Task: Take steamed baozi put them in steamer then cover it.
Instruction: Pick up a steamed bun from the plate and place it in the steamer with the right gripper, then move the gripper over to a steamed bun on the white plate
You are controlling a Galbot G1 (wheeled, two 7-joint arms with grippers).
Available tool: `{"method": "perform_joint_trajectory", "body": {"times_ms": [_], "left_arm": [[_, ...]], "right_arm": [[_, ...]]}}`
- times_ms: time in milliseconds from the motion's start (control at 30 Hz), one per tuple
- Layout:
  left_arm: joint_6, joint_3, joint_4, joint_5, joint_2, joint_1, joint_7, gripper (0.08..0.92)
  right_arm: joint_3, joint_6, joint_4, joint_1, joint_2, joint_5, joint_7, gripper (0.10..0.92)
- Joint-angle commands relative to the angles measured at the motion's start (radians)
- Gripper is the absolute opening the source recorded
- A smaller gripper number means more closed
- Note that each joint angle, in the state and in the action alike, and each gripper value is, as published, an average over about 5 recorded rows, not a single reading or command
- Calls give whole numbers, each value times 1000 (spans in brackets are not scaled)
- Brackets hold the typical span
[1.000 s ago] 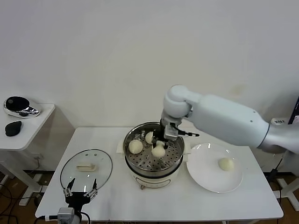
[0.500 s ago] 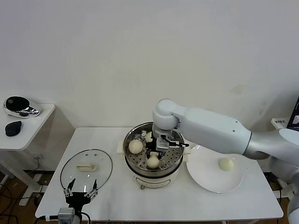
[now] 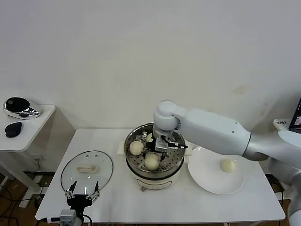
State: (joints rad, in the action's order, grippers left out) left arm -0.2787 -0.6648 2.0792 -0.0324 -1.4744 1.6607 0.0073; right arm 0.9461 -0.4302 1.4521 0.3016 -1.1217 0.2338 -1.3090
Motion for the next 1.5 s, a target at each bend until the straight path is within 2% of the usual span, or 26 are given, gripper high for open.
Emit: {"method": "perform_joint_trajectory", "body": {"times_ms": [33, 200, 333, 433, 533, 667, 900, 1167, 1500], "left_arm": [[-1, -1, 1, 1, 2, -1, 1, 823], [-1, -2, 0, 5, 9, -5, 1, 823], [-1, -1, 8, 7, 8, -1, 0, 823], [-2, 2, 10, 7, 11, 1, 1, 823], [-4, 3, 7, 7, 16, -2, 3, 823], [-4, 4, 3, 8, 19, -3, 4, 823], [-6, -2, -5, 6, 22, -1, 5, 823], [-16, -6, -3, 5, 30, -1, 11, 823], [-20, -4, 1, -1, 26, 2, 12, 823]], "right_arm": [[-33, 127, 31, 83, 116, -148, 7, 808], [5, 330, 23, 209, 261, -411, 19, 822], [-21, 485, -9, 214, 371, -498, 7, 823], [-40, 618, -33, 178, 440, -475, -26, 823], [-71, 731, -86, 119, 474, -389, -53, 822], [-100, 814, -178, 52, 480, -320, -56, 823], [-198, 846, -273, -98, 457, -186, -46, 823], [-298, 771, -303, -268, 452, -20, -33, 822], [-323, 715, -324, -357, 431, 43, -7, 823]]}}
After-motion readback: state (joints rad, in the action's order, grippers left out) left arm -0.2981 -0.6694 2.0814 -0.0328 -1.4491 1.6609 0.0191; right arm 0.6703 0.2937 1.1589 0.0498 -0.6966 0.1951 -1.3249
